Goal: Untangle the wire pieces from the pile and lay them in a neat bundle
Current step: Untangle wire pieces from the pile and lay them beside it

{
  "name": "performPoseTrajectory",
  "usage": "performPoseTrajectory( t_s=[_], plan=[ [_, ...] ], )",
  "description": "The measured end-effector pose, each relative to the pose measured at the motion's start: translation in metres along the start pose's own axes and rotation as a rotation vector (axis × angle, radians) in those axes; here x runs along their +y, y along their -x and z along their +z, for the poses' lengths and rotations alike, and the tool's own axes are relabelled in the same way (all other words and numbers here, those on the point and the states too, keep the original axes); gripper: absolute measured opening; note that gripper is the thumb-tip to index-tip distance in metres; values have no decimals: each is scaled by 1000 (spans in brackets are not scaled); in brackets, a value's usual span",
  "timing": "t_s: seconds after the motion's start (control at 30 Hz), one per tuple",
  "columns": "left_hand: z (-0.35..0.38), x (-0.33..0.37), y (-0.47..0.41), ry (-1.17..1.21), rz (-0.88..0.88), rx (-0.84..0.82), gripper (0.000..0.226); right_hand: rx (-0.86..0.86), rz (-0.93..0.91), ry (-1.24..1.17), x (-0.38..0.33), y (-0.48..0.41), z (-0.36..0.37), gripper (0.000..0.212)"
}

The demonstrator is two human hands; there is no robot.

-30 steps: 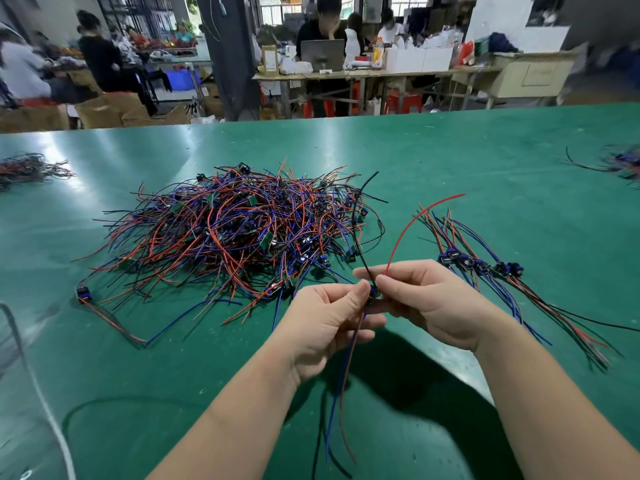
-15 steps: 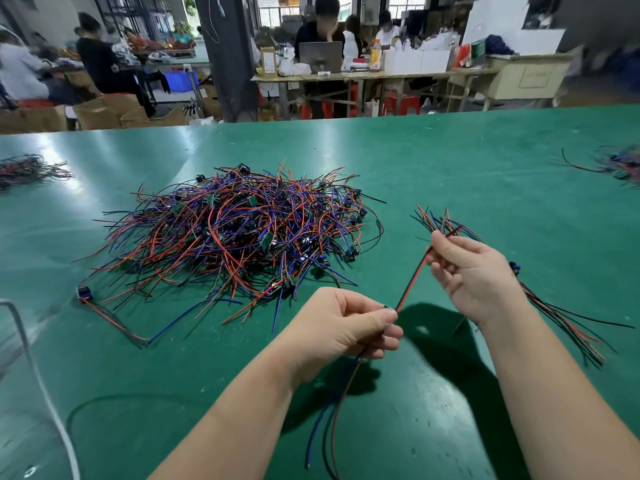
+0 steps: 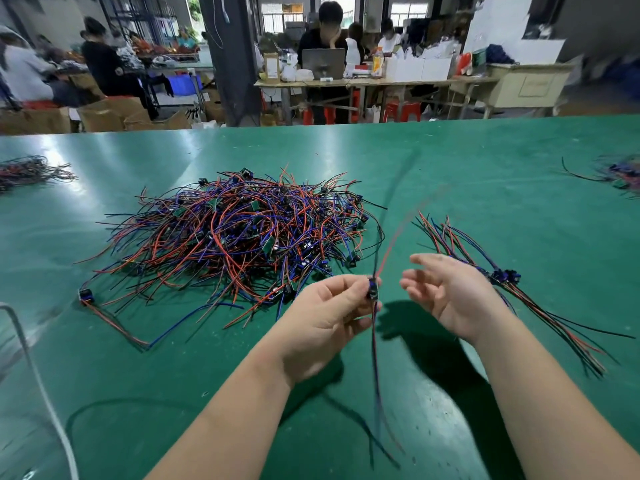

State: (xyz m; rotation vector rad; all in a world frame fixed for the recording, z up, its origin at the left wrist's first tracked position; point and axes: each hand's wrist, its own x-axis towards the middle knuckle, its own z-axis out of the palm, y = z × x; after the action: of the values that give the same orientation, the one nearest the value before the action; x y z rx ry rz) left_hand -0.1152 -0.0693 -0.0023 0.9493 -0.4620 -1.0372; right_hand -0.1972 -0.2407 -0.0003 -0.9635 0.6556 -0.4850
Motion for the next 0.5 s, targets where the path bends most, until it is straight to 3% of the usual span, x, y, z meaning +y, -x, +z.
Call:
performPoseTrajectory(
  t_s=[0.03, 0.17, 0.23, 0.37, 0.5],
  plan=[
    [0, 2, 0, 93, 6, -10, 16, -62, -31, 61, 4, 3, 4, 9],
    [-1, 10, -1, 273, -24, 25, 35, -427, -126, 163, 17, 17, 17, 45],
    [-2, 10, -2, 250, 0, 115, 40, -507, -143, 102, 19, 23, 25, 45],
    [-2, 3, -4, 51, 97, 267, 26, -376, -170, -38, 21, 24, 37, 12],
    [1, -2, -1, -132, 177, 179, 12, -286, -132, -82, 19, 20, 34, 10]
  ],
)
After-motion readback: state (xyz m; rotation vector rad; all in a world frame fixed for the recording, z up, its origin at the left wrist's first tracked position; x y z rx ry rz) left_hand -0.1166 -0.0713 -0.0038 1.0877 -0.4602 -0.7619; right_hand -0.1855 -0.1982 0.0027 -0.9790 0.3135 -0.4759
